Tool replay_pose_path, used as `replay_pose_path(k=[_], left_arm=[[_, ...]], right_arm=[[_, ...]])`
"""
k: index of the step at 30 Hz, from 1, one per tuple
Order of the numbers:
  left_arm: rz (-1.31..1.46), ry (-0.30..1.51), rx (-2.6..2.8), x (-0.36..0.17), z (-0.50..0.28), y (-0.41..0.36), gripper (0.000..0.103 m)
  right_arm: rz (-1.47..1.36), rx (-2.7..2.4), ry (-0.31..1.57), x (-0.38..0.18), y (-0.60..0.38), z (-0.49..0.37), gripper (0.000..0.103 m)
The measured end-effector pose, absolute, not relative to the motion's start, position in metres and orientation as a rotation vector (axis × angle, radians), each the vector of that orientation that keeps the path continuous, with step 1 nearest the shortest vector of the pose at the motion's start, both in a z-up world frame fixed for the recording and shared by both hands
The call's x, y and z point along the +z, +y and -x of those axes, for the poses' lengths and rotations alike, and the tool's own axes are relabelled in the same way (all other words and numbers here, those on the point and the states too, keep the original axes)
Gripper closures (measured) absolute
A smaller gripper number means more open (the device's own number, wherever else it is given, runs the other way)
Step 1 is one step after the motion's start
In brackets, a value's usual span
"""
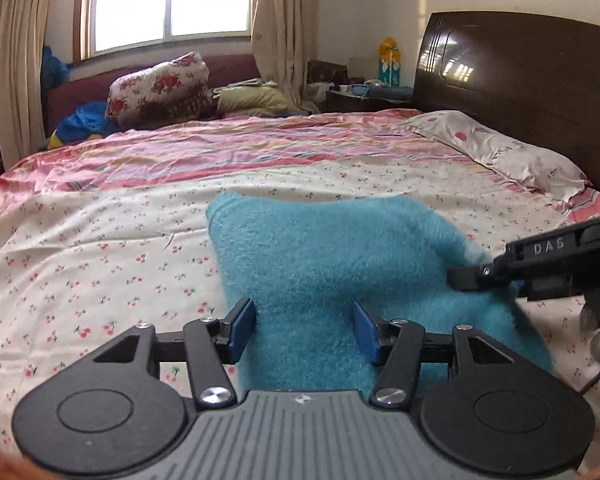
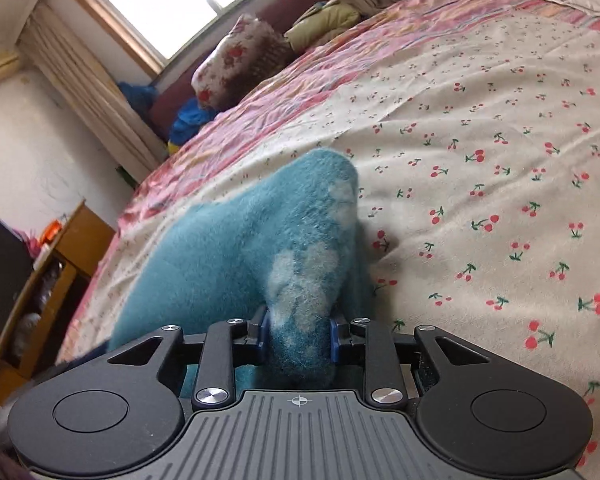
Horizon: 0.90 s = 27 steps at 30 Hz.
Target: Fold small clothes
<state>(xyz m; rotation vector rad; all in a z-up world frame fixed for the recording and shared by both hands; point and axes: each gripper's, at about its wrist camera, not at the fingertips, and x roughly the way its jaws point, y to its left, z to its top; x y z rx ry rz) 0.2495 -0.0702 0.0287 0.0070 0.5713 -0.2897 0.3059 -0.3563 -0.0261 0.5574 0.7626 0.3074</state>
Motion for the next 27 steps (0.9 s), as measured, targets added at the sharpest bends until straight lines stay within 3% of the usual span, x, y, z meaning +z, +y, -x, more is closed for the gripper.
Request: replay_pose_path(k=[7, 14, 20, 27], left_arm=[[0.001, 0.589, -0.268, 0.029, -0.248, -0.07, 0.044], [-0.003, 0.595, -0.266, 0.029, -0.246, -0.07, 0.044], [-0.003, 0.588, -0.263, 0.026, -0.244, -0.067, 0.042], [0.057, 0.589, -0.262, 0.033, -0.236, -0.054, 0.041]], right_arm=[[-0.492, 0.27, 0.742, 0.004, -0.348, -0.292, 0.069], [-0.354, 0.256, 0.583, 0.039, -0.324, -0.273, 0.07], [-0.295, 0.282, 0.703, 0.01, -0.302, -0.308, 0.073], [-0.257, 0.289, 0.697, 0.0, -0.294, -0.31, 0.077]])
